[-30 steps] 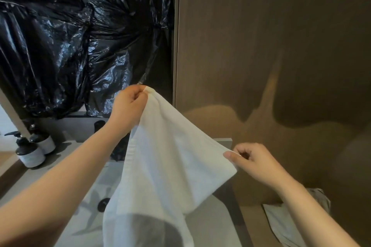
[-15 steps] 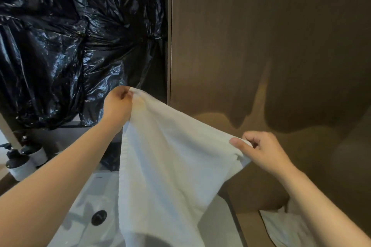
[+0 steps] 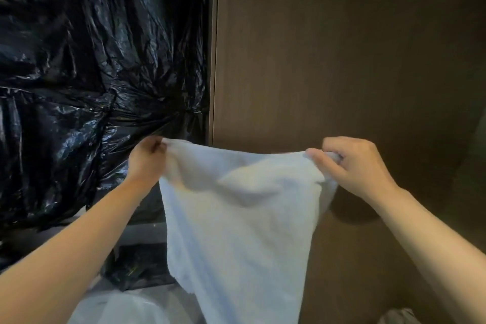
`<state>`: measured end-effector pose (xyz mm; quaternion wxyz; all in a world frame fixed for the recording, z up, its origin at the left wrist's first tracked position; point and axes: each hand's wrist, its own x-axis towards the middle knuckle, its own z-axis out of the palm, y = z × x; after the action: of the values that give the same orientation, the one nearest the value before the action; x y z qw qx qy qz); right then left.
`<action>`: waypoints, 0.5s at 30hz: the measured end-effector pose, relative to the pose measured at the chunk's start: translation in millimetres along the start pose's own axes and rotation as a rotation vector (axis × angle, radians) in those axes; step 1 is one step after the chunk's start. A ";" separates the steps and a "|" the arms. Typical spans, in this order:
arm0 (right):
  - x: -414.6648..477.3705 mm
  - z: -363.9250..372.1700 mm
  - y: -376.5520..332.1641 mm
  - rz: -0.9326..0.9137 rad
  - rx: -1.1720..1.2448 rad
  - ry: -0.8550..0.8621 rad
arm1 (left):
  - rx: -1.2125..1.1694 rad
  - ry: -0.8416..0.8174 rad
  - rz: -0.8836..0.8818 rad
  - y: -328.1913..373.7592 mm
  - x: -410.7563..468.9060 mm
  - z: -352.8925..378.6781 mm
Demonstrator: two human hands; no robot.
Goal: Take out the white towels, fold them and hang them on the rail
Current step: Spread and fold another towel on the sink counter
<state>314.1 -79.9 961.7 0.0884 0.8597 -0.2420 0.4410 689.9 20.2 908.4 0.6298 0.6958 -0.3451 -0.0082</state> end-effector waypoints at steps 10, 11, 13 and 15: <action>49.4 -14.3 3.5 0.071 -0.117 -0.221 | -0.054 0.045 -0.110 4.4 5.5 7.3; 47.5 -16.4 8.8 0.081 -0.175 -0.230 | -0.057 0.041 -0.102 7.6 7.2 8.7; 42.0 -17.9 15.7 0.080 -0.273 -0.229 | -0.055 0.028 -0.076 14.5 8.8 11.4; 37.4 -19.6 19.8 0.060 -0.327 -0.216 | -0.049 0.024 -0.049 18.8 10.0 13.1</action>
<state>308.8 -102.6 1002.1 0.1873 0.8686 -0.3442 0.3033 682.8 4.5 926.4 0.6505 0.6884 -0.3201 -0.0236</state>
